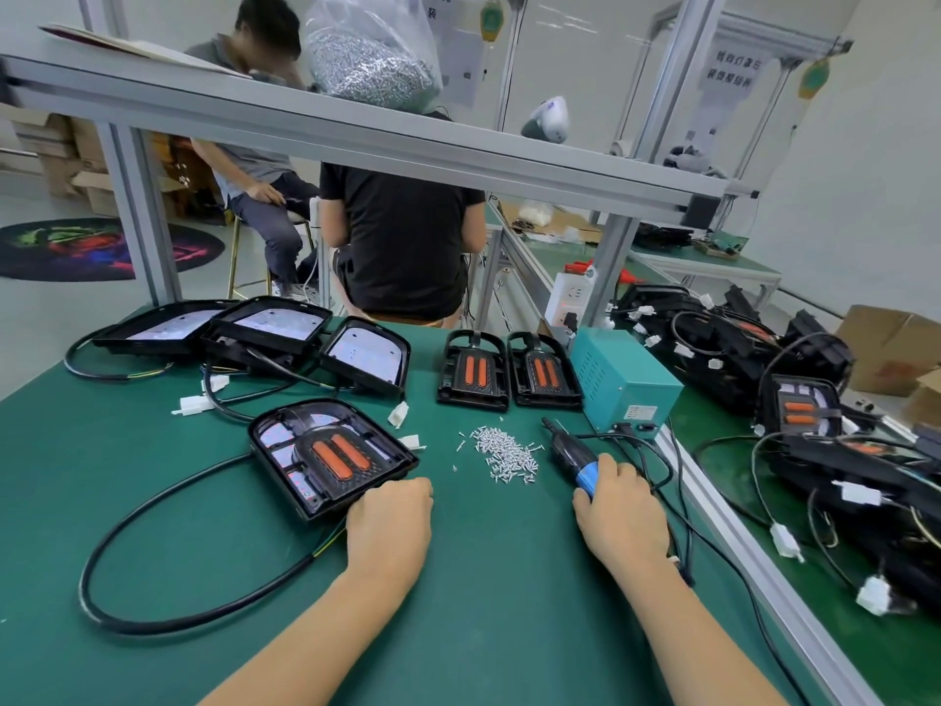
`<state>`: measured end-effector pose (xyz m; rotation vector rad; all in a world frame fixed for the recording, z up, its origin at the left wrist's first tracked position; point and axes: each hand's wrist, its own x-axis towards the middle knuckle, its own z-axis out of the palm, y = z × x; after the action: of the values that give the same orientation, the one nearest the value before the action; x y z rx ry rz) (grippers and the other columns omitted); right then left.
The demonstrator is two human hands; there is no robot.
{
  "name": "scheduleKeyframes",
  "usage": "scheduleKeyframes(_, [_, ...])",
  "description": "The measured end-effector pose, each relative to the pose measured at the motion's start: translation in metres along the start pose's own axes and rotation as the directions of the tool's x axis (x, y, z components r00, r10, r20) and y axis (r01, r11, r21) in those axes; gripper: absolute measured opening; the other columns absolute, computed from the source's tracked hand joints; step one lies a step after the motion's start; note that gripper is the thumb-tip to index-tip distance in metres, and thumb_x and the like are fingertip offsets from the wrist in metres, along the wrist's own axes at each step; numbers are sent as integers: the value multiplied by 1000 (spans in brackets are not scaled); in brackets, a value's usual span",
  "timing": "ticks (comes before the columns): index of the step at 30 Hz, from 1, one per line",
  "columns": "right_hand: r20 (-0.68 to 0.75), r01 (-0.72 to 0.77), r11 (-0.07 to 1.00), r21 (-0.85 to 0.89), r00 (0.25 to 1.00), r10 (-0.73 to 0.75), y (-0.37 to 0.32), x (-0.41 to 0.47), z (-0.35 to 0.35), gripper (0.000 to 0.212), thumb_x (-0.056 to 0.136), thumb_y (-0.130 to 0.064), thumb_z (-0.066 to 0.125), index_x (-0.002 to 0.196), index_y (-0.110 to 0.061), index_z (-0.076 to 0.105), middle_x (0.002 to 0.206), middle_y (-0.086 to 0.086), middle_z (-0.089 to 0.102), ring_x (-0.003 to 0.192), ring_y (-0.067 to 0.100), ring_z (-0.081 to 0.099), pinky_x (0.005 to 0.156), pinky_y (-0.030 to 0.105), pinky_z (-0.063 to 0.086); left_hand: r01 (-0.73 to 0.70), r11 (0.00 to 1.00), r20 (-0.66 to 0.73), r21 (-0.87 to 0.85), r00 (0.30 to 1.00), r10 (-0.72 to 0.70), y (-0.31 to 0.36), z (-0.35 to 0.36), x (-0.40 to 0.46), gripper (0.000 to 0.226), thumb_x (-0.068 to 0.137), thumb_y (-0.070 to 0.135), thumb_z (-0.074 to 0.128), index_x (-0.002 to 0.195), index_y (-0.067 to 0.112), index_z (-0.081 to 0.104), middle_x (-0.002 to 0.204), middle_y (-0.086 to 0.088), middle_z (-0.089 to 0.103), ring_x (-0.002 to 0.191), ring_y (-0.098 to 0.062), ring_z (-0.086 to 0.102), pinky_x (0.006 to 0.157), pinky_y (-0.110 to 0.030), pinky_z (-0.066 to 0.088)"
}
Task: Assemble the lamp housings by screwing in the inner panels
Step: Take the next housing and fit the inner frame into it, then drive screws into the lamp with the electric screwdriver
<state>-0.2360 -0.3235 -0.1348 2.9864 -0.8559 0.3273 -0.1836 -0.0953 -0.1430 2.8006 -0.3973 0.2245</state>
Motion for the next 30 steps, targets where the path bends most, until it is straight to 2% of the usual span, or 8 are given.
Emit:
scheduleKeyframes(4, [-12, 9, 1000, 2, 1000, -8, 1, 0, 1, 51, 99, -40, 42, 141, -14, 32, 131, 5, 50, 114, 21, 53, 86, 30, 45, 22, 1000, -24, -9, 999, -22, 0, 1, -3, 22, 98, 25, 40, 116, 21, 53, 104, -2, 69, 100, -24, 64, 73, -31, 44])
scheduleKeyframes(9, [-23, 7, 1000, 5, 1000, -7, 1, -1, 3, 50, 99, -40, 43, 140, -14, 33, 129, 5, 50, 113, 21, 53, 84, 30, 45, 57, 996, -12, 71, 998, -56, -5, 0, -10, 19, 96, 20, 39, 104, 25, 55, 96, -1, 70, 92, -22, 66, 65, -28, 39])
scheduleKeyframes(12, [-29, 10, 1000, 5, 1000, -10, 1, -1, 2, 49, 98, -40, 43, 139, -15, 33, 129, 4, 50, 112, 21, 53, 84, 30, 45, 55, 997, -28, 46, 998, -54, -7, 0, -10, 22, 97, 22, 39, 103, 25, 60, 96, 1, 69, 92, -22, 65, 67, -28, 43])
scheduleKeyframes(18, [-33, 11, 1000, 3, 999, -11, 1, -1, 2, 49, 98, -40, 43, 139, -15, 33, 129, 4, 50, 111, 20, 54, 84, 29, 44, 32, 992, -49, -121, 998, -38, -9, -1, -11, 28, 98, 33, 41, 117, 35, 61, 109, 9, 69, 103, -15, 62, 75, -25, 45])
scheduleKeyframes(21, [-31, 9, 1000, 8, 999, -9, 0, -1, 2, 49, 98, -40, 43, 140, -15, 33, 129, 4, 50, 111, 20, 53, 84, 30, 45, 15, 991, -38, -130, 999, -20, -8, -2, -9, 33, 98, 33, 42, 129, 41, 51, 115, 7, 67, 107, -16, 61, 77, -26, 45])
scheduleKeyframes(26, [-28, 10, 1000, 9, 1000, -10, 0, -1, 2, 51, 99, -40, 43, 141, -15, 32, 131, 4, 50, 113, 20, 53, 86, 30, 45, -25, 995, 9, -97, 1000, 26, 0, -1, -3, 36, 99, 34, 41, 134, 39, 47, 118, 6, 66, 108, -19, 61, 79, -27, 46])
scheduleKeyframes(28, [-26, 13, 1000, 8, 1000, -12, 0, -1, 2, 51, 99, -40, 42, 142, -15, 31, 132, 4, 49, 113, 20, 53, 86, 30, 45, -20, 996, 28, -90, 999, 23, 5, -1, 0, 33, 99, 35, 41, 130, 35, 50, 116, 4, 67, 108, -21, 61, 78, -29, 46])
scheduleKeyframes(30, [-28, 16, 1000, 4, 999, -16, 0, -2, 2, 51, 99, -41, 42, 142, -15, 31, 131, 4, 49, 113, 20, 53, 86, 29, 45, 14, 997, 43, -79, 999, -10, 10, -2, 5, 22, 99, 33, 40, 111, 28, 57, 106, 1, 68, 103, -23, 62, 71, -30, 43])
